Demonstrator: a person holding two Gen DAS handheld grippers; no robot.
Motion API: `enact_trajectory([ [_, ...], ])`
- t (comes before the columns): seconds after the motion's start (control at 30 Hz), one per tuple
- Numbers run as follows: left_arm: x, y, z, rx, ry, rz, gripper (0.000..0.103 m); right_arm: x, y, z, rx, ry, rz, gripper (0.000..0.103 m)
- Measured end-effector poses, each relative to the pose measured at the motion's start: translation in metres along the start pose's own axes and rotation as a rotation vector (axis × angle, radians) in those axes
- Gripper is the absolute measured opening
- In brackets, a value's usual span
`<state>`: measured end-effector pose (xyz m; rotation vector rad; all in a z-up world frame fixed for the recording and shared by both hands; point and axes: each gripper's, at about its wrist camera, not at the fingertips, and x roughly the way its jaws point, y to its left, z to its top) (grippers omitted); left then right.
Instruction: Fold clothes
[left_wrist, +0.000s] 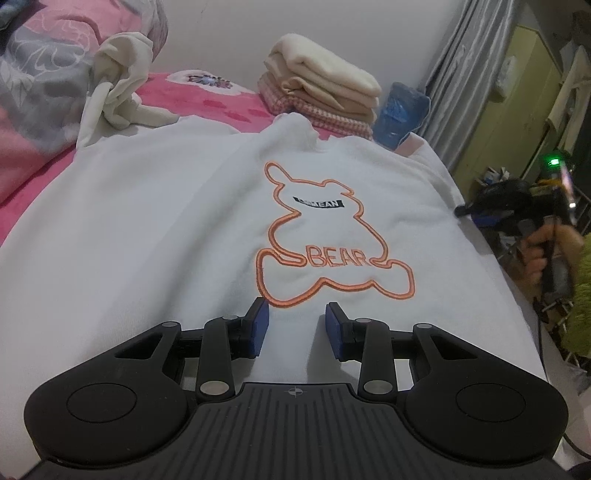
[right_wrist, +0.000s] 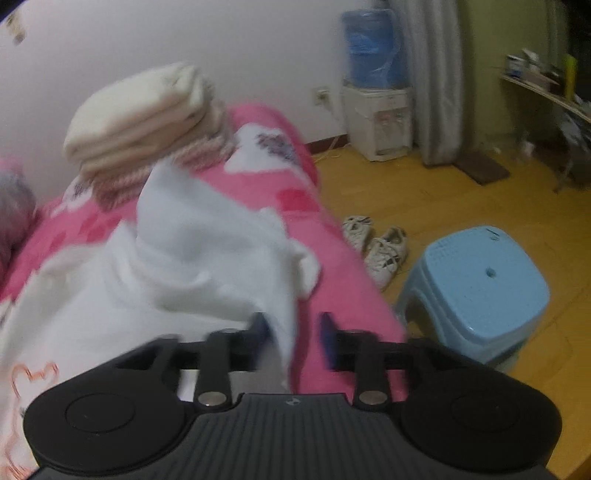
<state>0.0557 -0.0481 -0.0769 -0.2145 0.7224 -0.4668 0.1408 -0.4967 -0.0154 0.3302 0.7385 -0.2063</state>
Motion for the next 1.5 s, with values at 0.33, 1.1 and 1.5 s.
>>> enact_trajectory([
  [0.33,0.000,-0.003,0.001,0.003,0.012,0.011,0.034,-0.063,0.024,-0.012,-0.383,0.118,0.259,0.041],
  [1.1,-0.024,-0.031,0.019,0.127,0.098,0.062,0.035,-0.203,-0.068,-0.039,-0.366,-0.021,0.025,0.040],
  [1.5,-0.033,-0.064,-0.021,0.227,0.259,0.024,0.035,-0.182,-0.069,-0.102,-0.143,0.312,0.226,0.041],
])
